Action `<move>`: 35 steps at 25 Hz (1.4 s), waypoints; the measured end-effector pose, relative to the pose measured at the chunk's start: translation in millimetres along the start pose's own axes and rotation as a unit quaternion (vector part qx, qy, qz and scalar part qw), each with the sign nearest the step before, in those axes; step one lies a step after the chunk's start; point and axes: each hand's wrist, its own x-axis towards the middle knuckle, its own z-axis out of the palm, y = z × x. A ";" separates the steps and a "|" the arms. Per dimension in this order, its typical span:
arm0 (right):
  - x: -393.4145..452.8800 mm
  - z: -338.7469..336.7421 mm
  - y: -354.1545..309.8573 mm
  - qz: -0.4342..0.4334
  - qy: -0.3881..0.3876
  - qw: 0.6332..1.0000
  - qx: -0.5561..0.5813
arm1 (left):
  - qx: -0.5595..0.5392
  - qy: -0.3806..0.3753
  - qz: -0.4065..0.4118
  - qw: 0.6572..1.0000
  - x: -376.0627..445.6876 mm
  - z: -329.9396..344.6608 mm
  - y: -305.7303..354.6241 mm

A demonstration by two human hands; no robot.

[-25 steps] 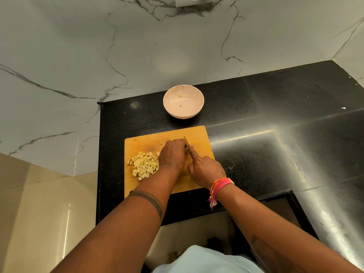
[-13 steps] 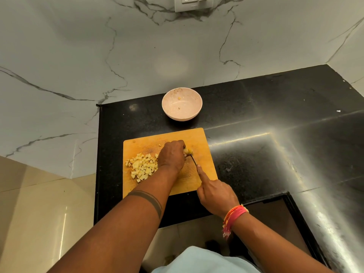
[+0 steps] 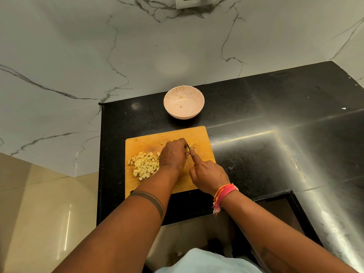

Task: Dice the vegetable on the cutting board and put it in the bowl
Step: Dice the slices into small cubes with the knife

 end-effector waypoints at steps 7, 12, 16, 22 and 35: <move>16.8 -1.2 -3.3 -0.007 -0.011 1.000 0.000 | -0.002 0.001 -0.004 1.000 3.1 4.9 -2.2; -16.7 10.4 8.6 -0.008 -0.023 1.000 -0.007 | -0.023 0.005 -0.015 1.000 1.4 6.5 -2.7; -40.3 15.0 15.0 -0.003 -0.019 1.000 -0.020 | -0.017 0.015 0.010 1.000 -2.1 10.9 -3.3; -58.7 10.2 17.5 0.000 -0.017 1.000 0.000 | 0.007 0.024 0.023 0.999 -10.3 10.6 -3.6; 11.9 -7.1 -11.0 -0.011 -0.018 1.000 0.008 | -0.047 0.031 -0.016 0.998 -12.4 2.6 -5.6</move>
